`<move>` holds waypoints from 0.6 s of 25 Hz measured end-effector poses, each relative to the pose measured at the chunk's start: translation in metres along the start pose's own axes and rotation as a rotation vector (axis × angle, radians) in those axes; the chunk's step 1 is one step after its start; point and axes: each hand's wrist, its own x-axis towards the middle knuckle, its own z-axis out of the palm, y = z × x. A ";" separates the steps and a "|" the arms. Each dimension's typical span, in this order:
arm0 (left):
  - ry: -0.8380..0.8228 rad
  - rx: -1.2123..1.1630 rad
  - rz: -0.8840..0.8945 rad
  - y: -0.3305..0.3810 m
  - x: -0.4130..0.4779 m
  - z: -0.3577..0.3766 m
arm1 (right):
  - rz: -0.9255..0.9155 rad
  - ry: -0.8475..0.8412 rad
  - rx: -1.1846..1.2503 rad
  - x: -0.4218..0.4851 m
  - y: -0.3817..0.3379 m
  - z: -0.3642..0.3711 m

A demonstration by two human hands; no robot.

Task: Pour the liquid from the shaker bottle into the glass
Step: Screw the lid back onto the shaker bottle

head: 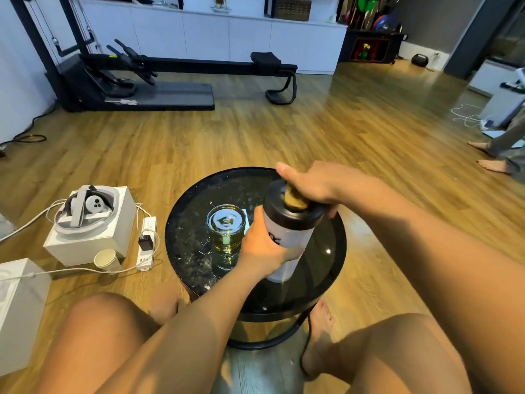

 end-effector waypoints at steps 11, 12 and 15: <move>-0.003 -0.005 -0.008 -0.005 0.004 0.003 | -0.411 0.265 0.211 -0.002 0.009 0.040; -0.017 -0.004 -0.019 -0.005 0.005 0.002 | -0.339 0.298 0.163 -0.003 0.004 0.043; -0.059 -0.001 -0.052 -0.005 0.005 0.000 | -0.242 0.327 0.059 -0.005 -0.005 0.044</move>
